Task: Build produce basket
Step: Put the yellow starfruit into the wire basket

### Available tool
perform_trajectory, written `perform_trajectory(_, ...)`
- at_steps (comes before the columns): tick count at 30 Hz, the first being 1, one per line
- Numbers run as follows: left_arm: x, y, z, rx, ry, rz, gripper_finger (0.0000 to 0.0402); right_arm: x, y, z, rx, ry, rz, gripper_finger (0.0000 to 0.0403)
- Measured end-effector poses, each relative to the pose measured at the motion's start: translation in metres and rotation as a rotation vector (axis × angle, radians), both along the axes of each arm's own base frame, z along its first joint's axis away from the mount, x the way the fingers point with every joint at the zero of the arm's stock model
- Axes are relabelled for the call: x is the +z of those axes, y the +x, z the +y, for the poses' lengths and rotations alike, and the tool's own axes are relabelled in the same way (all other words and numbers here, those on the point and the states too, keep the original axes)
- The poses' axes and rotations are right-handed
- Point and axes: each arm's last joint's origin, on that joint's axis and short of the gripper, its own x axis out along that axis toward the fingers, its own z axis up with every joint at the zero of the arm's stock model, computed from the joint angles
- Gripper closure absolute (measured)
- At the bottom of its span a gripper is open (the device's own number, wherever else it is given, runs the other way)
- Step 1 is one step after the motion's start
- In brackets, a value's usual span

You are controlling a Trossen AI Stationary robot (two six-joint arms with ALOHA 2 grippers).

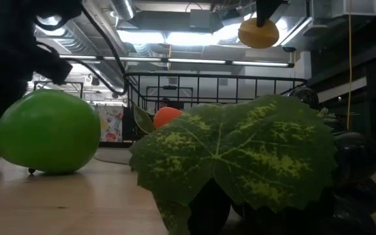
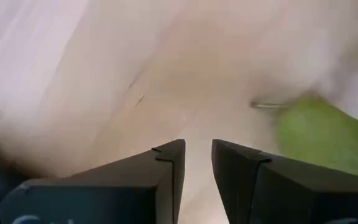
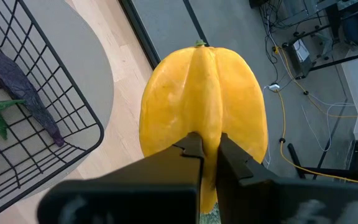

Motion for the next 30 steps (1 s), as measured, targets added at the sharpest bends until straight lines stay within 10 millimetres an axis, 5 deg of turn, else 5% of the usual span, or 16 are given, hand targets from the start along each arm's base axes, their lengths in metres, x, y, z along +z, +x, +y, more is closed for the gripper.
perform_trajectory(8, 0.032, 0.027, -0.005, -0.23, 0.015, -0.206, 0.0333, 0.0, 0.0, 0.0, 0.0, 0.0, 0.0, 0.0396)
perform_trajectory(15, 0.046, 0.032, -0.031, -0.357, -0.129, -0.315, 0.0333, 0.0, 0.0, 0.0, 0.001, 0.0, 0.0, 0.0396)
perform_trajectory(30, 0.016, 0.029, -0.077, -0.406, -0.252, -0.164, 0.0333, 0.0, 0.0, 0.0, 0.002, 0.007, 0.0, 0.0396)
